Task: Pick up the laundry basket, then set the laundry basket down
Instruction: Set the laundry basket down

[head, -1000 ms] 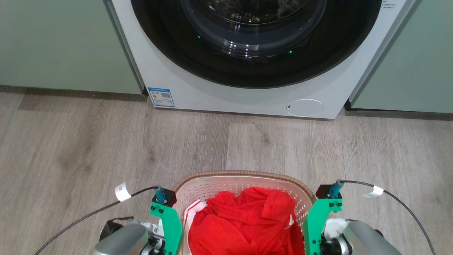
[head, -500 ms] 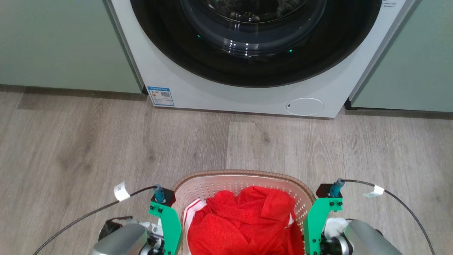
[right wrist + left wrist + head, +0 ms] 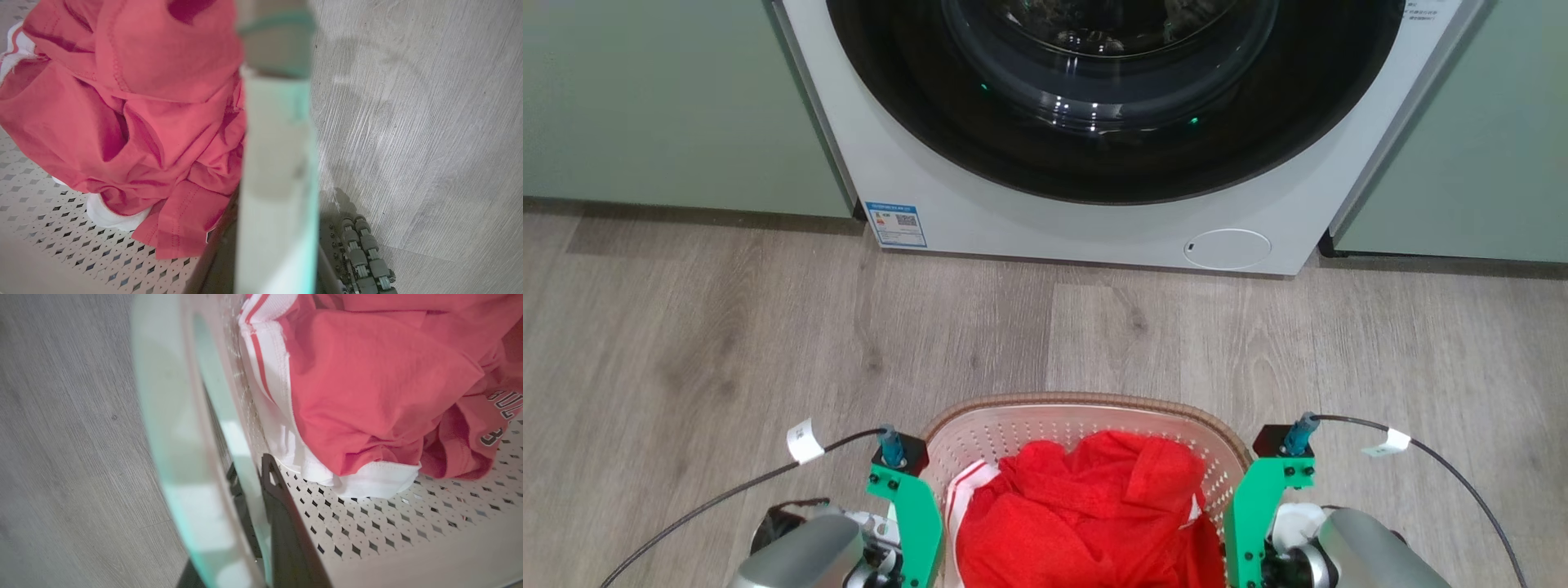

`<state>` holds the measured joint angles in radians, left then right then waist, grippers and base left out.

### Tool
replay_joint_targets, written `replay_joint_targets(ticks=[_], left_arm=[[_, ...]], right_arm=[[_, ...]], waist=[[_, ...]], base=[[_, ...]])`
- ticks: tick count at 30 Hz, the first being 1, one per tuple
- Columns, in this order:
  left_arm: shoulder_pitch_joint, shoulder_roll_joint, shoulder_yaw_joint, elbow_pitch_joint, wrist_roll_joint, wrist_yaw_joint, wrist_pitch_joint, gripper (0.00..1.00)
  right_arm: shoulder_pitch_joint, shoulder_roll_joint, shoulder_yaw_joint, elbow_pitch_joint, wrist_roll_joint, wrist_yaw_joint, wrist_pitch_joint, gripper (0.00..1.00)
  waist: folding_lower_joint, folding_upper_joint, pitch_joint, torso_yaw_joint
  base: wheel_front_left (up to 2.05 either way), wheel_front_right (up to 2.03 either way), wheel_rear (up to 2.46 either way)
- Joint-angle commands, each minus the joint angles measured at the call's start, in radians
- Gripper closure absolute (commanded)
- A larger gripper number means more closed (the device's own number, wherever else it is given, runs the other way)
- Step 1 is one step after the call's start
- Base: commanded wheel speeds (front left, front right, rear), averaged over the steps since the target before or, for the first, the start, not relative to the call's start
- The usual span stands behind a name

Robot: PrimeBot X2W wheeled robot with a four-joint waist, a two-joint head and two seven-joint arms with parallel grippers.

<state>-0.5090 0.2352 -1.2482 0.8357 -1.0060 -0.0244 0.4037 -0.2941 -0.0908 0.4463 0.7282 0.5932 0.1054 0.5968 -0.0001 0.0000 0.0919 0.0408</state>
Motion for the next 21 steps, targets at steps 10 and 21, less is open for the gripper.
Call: replay_joint_targets(ticks=[10, 21], left_arm=[[-0.032, 0.001, 0.003, -0.037, 0.003, -0.001, -0.004, 1.00], [-0.127, -0.022, 0.019, -0.019, 0.043, 0.020, -0.079, 1.00]], right_arm=[[-0.028, 0.041, 0.021, -0.082, -0.004, 0.025, -0.006, 1.00], [-0.101, 0.041, -0.035, -0.110, -0.065, 0.025, -0.087, 1.00]], waist=[[0.0001, 0.0000, 0.023, -0.001], [0.0001, 0.0000, 0.226, -0.005]], base=[[0.00, 0.00, 0.00], [0.00, 0.00, 0.00]])
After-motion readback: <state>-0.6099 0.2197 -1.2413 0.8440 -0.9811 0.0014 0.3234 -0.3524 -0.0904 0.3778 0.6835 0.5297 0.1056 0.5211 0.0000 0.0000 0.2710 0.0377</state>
